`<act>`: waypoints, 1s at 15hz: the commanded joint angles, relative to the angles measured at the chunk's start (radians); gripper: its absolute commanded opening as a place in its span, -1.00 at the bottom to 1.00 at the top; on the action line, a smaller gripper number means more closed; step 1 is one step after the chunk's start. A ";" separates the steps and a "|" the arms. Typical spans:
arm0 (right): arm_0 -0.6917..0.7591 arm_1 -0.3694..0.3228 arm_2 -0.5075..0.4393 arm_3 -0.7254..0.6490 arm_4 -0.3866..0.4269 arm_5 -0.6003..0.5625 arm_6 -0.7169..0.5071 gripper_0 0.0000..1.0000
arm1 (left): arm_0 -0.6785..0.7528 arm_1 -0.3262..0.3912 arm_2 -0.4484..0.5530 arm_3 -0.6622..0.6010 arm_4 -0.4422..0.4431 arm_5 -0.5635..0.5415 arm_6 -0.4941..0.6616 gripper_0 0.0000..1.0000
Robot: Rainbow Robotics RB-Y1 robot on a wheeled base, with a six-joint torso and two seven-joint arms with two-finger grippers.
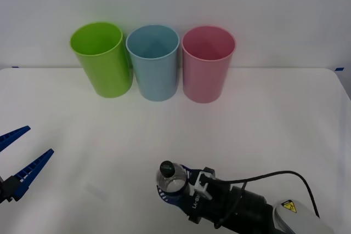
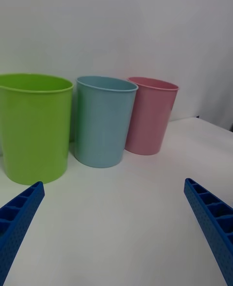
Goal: Grasp the object on the table and drop it into the matching bin: aluminum can to the light blue bin, PET bottle to the pink bin.
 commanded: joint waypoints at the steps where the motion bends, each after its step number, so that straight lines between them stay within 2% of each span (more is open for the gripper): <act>1: 0.041 -0.015 -0.052 -0.086 0.000 0.007 -0.024 -1.00 | 0.000 0.000 0.000 0.000 0.000 0.000 0.000 1.00; 5: 0.055 -0.038 -0.123 -0.181 -0.020 0.006 -0.088 -1.00 | 0.000 0.000 0.000 0.000 0.000 0.000 0.000 1.00; 11: 0.098 -0.103 -0.299 -0.396 -0.045 0.006 -0.383 -1.00 | 0.000 0.000 0.000 0.000 0.000 0.000 0.000 1.00; 15: 0.065 -0.118 -0.398 -0.470 -0.045 0.046 -0.578 -1.00 | 0.000 0.000 0.000 0.000 0.000 0.000 0.000 1.00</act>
